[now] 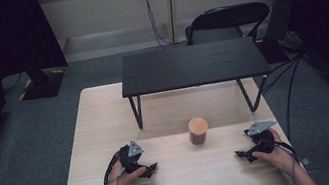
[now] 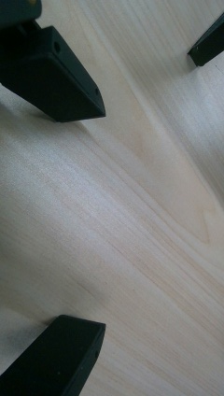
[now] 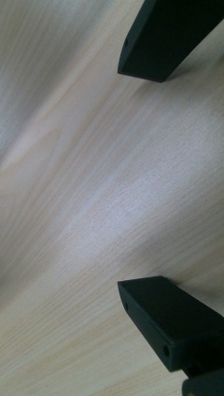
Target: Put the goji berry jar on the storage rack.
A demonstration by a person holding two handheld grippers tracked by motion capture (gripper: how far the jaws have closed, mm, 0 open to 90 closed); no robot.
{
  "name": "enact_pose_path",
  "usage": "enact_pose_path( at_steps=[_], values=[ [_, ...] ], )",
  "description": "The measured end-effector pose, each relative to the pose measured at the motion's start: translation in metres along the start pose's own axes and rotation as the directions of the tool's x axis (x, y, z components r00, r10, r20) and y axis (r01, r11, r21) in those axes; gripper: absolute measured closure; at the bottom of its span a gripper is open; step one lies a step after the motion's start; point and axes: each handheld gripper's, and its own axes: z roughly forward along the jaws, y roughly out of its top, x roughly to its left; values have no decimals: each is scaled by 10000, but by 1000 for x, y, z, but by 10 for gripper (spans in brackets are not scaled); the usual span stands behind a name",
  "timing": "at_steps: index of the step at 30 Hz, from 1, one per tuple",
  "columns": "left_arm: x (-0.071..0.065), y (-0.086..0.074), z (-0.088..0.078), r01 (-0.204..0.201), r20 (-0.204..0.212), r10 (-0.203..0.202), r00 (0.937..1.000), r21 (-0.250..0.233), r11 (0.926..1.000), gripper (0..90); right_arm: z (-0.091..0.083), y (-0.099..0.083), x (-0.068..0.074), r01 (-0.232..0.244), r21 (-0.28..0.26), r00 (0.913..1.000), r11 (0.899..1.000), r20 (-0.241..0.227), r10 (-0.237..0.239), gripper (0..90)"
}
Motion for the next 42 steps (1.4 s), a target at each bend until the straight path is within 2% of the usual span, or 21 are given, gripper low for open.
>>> enact_pose_path(
  at_steps=[12, 20, 26, 30, 35, 37, 42],
  values=[
    [0, 0, 0, 0, -1, 0, 10000, 2, 10000, 0, 0, 0, 0, -1, 2, 10000, 10000, 14, 1, 0],
    [0, 0, 0, 1, -3, -1, 10000, 0, 10000, 0, 0, 0, 2, -200, -44, 9998, 9998, 68, 200, 0],
    [0, 0, 0, 2, -2, -2, 10000, 2, 10000, 0, 3, 0, 1, -354, -285, 9991, 9990, -263, 347, 2],
    [0, 0, 0, 5, -2, -5, 10000, -2, 10000, 0, 2, 6, 4, -168, -392, 9993, 9991, -341, 155, 2],
    [0, 0, 0, 0, -4, 0, 10000, 4, 10000, 0, 3, 17, 9, 102, -465, 9979, 9989, -639, -132, 2],
    [0, 0, 0, 3, -4, -3, 10000, 2, 10000, 0, 5, 19, 10, 20, -659, 9963, 9978, -859, -77, 2],
    [0, 0, 0, 1, -3, -1, 10000, 5, 10000, 0, 12, 33, 14, 335, -751, 9923, 9966, -1163, -421, 2]
  ],
)
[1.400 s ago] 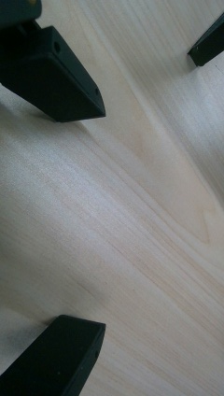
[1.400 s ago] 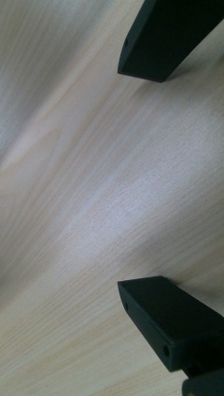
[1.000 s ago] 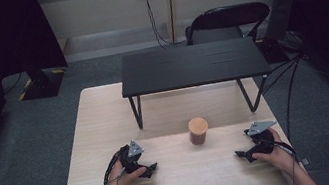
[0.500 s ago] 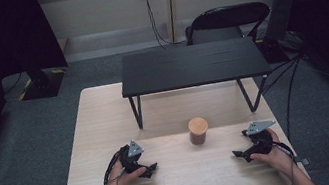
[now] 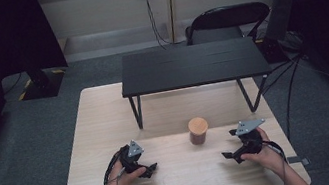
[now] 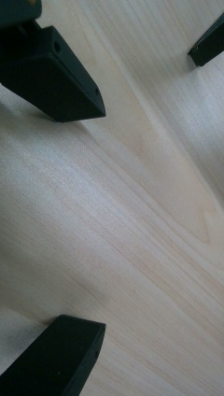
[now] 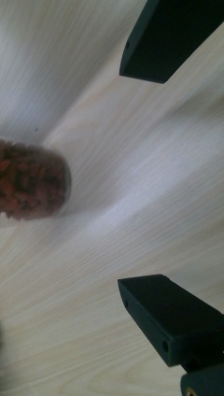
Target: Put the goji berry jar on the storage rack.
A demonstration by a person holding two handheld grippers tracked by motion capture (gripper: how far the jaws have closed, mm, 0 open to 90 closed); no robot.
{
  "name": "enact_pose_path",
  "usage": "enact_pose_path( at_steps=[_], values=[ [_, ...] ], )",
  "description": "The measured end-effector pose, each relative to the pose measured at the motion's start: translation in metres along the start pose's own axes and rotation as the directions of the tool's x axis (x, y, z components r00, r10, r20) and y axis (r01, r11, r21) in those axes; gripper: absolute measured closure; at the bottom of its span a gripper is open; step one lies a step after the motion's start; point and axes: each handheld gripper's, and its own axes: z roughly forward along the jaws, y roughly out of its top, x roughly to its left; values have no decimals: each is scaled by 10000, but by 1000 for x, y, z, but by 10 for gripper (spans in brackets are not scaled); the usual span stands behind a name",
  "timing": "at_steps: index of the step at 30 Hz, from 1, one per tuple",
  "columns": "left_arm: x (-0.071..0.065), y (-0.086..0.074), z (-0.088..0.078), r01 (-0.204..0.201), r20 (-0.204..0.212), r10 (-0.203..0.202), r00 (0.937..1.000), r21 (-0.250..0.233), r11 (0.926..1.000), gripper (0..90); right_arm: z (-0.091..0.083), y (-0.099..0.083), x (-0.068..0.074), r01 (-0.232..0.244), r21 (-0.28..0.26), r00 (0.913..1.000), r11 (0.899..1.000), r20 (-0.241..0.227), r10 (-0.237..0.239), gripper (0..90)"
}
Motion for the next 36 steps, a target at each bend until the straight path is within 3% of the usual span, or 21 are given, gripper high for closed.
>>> enact_pose_path(
  at_steps=[6, 18, 26, 36],
  values=[
    [0, 0, 0, 0, 0, 0, 10000, -2, 10000, 0, 16, 15, 1, 222, -65, 9996, 9997, -178, -223, 2],
    [0, 0, 0, 4, -2, -4, 10000, -3, 10000, 0, 47, 37, -3, 21, -206, 9998, 9998, -178, -25, 2],
    [0, 0, 0, 6, 1, -6, 10000, -6, 10000, 0, 62, 44, -6, 189, -42, 9998, 9998, -47, -189, 2],
    [0, 0, 0, 3, -2, -3, 10000, -4, 10000, 0, 74, 46, -9, 76, -250, 9999, 9997, -105, -78, 3]
  ],
)
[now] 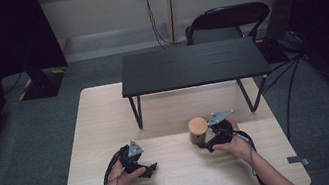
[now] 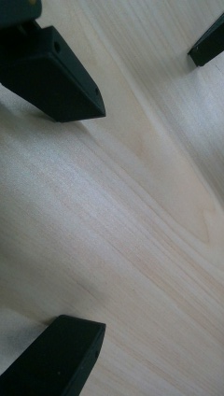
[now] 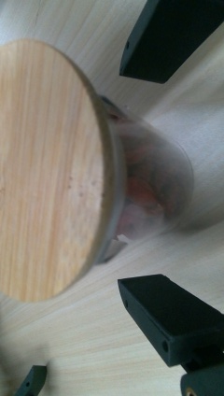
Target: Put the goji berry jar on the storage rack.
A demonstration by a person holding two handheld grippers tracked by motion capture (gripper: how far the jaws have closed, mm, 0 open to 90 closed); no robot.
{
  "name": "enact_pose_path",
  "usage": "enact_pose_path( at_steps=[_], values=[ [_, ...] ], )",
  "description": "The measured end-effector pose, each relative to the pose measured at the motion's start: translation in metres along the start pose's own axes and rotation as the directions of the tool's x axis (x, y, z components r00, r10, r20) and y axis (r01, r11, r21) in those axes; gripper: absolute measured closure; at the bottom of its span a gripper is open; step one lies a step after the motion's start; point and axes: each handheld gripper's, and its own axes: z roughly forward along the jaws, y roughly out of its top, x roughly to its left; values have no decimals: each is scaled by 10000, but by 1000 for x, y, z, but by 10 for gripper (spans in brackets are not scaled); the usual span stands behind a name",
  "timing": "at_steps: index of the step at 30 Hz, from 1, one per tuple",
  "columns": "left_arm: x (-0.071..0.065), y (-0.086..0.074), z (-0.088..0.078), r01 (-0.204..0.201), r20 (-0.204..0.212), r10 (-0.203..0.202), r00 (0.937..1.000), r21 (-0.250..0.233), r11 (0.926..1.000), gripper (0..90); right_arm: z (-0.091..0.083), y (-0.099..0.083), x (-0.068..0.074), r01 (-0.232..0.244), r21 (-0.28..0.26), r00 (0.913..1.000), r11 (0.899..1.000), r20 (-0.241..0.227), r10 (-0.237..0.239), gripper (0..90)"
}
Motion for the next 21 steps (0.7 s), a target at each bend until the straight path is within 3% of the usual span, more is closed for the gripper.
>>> enact_pose_path(
  at_steps=[8, 15, 21],
  values=[
    [0, 0, 0, 5, 1, -5, 10000, -3, 10000, 0, 6, -2, -6, -22, -188, 9997, 9998, -241, 17, 91],
    [0, 0, 0, 0, 0, 0, 10000, -1, 10000, 0, 8, -7, -8, 171, -522, 9991, 9985, -368, -190, 238],
    [0, 0, 0, 0, 0, 0, 10000, -1, 10000, 0, 8, -6, -7, 467, -537, 9983, 9975, -322, -485, 249]
  ],
)
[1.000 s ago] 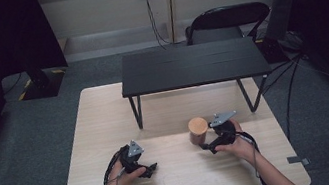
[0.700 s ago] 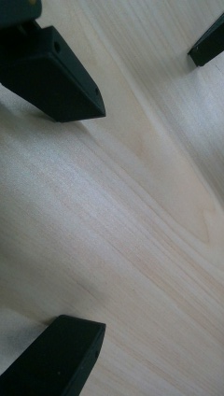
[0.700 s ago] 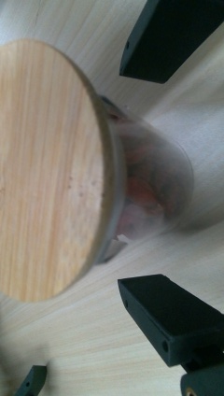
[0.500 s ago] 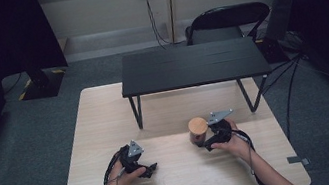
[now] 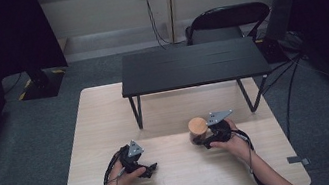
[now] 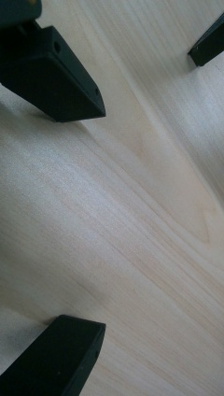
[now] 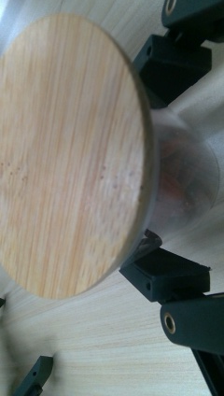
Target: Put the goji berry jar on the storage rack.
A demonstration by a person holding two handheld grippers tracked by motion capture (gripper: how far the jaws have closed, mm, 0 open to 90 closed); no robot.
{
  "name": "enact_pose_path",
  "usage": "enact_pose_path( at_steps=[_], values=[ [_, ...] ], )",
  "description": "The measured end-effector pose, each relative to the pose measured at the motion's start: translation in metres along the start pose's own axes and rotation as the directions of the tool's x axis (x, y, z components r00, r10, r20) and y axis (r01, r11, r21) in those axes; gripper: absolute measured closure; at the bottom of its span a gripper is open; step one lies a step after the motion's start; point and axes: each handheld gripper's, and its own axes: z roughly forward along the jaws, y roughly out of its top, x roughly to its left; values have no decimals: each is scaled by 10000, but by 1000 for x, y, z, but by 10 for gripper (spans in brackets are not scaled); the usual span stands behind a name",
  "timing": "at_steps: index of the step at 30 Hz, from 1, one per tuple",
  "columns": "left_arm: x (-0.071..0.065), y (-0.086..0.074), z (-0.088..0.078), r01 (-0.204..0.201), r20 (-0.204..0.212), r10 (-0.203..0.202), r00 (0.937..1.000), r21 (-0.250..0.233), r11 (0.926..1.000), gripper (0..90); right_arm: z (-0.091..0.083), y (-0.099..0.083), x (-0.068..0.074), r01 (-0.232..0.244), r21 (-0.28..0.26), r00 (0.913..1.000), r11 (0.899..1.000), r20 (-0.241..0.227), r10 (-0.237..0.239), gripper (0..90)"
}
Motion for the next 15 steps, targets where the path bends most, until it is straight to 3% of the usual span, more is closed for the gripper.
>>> enact_pose_path(
  at_steps=[15],
  values=[
    [0, 0, 0, 2, -1, -2, 10000, 2, 10000, 0, -5, 1, 7, 356, -76, 9993, 9993, 119, -355, 254]
  ],
)
